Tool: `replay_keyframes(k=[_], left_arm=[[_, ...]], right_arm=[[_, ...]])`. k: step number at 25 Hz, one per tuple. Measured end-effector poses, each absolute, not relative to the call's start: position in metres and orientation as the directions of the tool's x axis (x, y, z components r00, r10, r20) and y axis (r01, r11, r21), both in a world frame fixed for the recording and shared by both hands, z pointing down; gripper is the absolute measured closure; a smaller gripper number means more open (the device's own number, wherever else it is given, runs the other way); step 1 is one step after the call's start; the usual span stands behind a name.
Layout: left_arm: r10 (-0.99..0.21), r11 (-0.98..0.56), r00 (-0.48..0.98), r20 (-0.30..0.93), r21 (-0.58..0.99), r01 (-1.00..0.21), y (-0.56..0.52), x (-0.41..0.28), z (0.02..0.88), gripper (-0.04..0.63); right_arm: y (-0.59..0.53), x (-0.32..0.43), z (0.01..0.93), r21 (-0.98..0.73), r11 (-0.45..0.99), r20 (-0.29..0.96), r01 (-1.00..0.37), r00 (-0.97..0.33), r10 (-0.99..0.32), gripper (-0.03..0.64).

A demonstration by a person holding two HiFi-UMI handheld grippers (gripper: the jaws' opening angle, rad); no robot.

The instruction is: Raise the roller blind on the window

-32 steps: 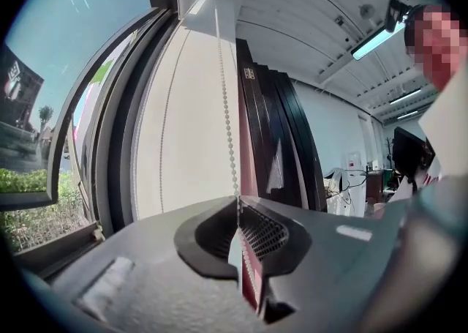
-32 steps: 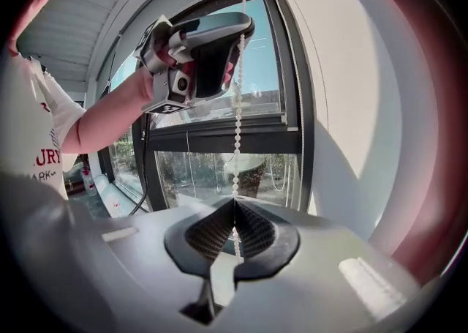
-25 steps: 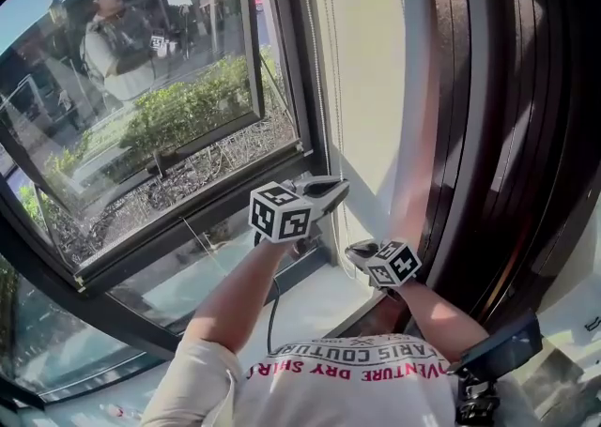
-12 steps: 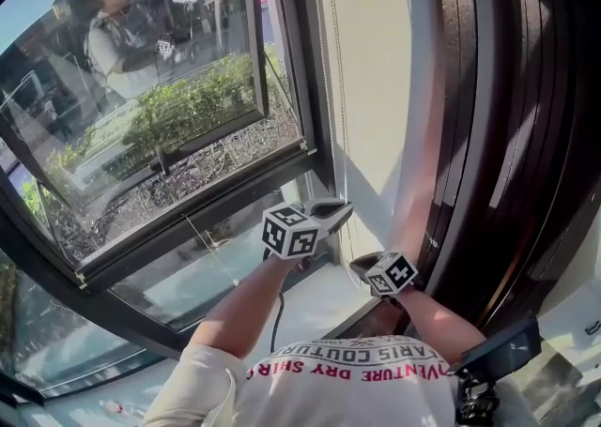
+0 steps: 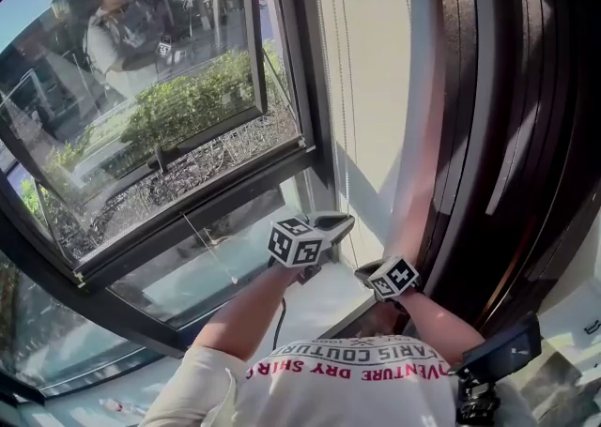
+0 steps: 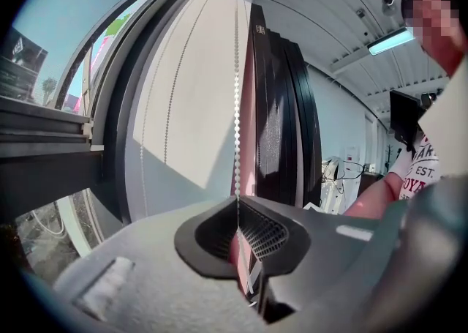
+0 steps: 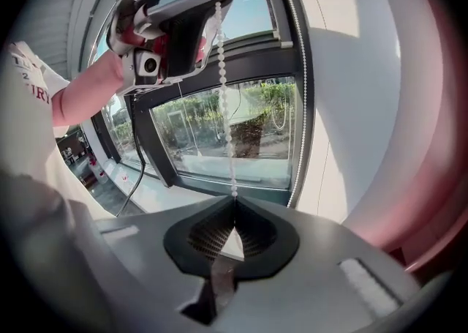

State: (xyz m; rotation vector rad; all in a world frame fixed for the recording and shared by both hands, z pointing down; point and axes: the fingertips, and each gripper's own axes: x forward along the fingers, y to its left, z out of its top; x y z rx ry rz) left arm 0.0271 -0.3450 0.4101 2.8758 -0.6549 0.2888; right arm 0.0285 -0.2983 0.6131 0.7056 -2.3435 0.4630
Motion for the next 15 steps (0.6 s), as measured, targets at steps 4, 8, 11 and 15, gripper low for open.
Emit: replay_keyframes(k=[4, 8, 11, 15], left_arm=[[-0.409, -0.889, 0.886, 0.218, 0.124, -0.441, -0.346, 0.031, 0.411, 0.586], [-0.454, -0.886, 0.874, 0.176, 0.02, -0.464, -0.346, 0.027, 0.402, 0.583], [-0.482, -0.872, 0.864, 0.146, 0.019, -0.489, -0.346, 0.024, 0.397, 0.578], [-0.501, -0.858, 0.853, 0.145, 0.048, -0.512, -0.344, 0.018, 0.403, 0.467]], right_arm=[[-0.3, 0.031, 0.614, -0.148, 0.79, 0.66, -0.595, -0.654, -0.369, 0.609], [-0.299, 0.028, 0.606, -0.167, 0.796, 0.629, -0.582, -0.684, -0.369, 0.607], [-0.301, 0.032, 0.602, -0.124, 0.807, 0.609, -0.577, -0.686, -0.397, 0.592], [-0.303, 0.036, 0.598, -0.117, 0.797, 0.574, -0.593, -0.695, -0.433, 0.494]])
